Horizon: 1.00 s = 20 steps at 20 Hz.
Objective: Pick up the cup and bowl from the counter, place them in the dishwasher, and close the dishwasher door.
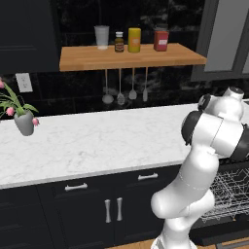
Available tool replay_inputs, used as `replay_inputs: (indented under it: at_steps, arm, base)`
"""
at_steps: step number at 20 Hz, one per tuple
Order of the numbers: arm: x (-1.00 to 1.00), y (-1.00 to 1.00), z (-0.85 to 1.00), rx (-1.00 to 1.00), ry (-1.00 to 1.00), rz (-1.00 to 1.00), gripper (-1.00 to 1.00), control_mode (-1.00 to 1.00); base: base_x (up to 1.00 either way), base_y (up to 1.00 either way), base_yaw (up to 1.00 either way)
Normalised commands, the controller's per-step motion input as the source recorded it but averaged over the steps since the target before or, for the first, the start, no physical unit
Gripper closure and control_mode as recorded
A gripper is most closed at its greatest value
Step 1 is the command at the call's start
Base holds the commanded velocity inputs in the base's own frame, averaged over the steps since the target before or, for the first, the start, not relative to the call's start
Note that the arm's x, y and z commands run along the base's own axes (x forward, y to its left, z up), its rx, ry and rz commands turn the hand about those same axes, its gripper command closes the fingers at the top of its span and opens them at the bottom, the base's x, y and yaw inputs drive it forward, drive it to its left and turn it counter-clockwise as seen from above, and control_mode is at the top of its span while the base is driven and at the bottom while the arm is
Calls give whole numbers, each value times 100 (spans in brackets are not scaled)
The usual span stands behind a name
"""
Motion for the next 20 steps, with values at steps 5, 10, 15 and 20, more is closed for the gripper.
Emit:
replay_inputs:
  at_steps: [5,10,15,20]
  arm:
    - [47,-26,0,0,14,6,-100,-100]
    - [26,0,0,0,5,0,-100,-100]
    - [22,-5,-7,0,14,-1,-100,-100]
    - [0,-13,-69,1,15,-2,-100,-100]
  base:
    - [0,0,0]
    - [0,0,0]
    - [0,0,0]
    - [0,0,0]
